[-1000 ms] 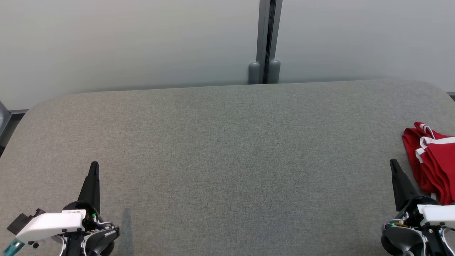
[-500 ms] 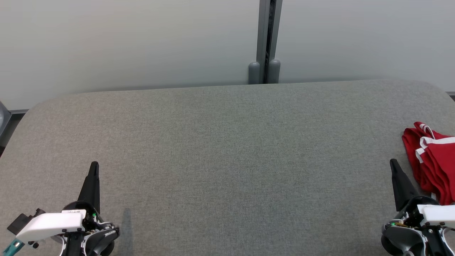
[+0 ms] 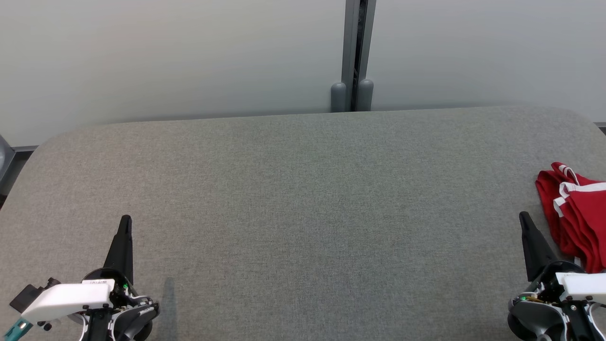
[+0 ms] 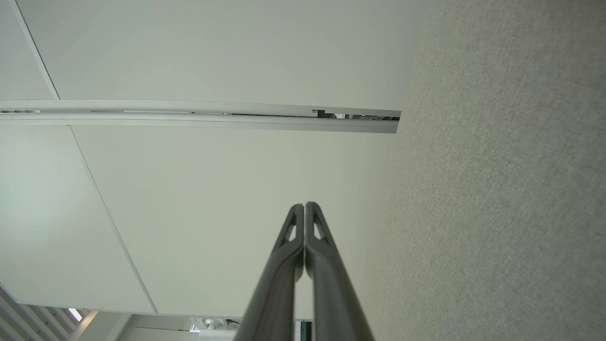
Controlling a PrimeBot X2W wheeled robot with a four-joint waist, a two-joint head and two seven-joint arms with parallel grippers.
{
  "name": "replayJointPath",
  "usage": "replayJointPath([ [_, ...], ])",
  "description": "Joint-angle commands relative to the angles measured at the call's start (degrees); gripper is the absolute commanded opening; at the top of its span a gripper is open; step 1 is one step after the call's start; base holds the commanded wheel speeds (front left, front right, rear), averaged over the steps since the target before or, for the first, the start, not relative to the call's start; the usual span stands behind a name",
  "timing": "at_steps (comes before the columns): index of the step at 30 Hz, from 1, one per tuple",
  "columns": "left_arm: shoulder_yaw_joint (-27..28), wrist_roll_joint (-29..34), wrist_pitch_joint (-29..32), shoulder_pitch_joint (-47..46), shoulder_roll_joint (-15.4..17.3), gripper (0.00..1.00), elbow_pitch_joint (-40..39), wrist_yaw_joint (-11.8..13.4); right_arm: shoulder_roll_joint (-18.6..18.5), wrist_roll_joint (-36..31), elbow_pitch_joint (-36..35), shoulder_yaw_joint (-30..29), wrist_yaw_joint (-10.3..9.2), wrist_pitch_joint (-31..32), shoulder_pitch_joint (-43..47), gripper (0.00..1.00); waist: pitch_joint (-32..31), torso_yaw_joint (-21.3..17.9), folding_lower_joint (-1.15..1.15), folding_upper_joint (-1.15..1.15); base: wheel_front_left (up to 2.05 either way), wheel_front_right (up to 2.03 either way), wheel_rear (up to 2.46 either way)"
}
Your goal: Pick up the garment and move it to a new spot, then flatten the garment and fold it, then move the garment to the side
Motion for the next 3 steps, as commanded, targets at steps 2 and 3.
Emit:
replayJointPath([
  [2, 0.2, -0.06, 0.17, -0.8, 0.33, 0.0, -0.16, -0.22, -0.51, 0.14, -0.23, -0.07, 0.02, 0.19, 0.5, 0.0, 0.0, 0.0, 0.0, 0.0, 0.0, 0.0, 0.0],
  [3, 0.2, -0.06, 0.17, -0.8, 0.33, 0.0, -0.16, -0.22, -0.51, 0.14, -0.23, -0.07, 0.02, 0.2, 0.5, 0.0, 0.0, 0.0, 0.0, 0.0, 0.0, 0.0, 0.0],
])
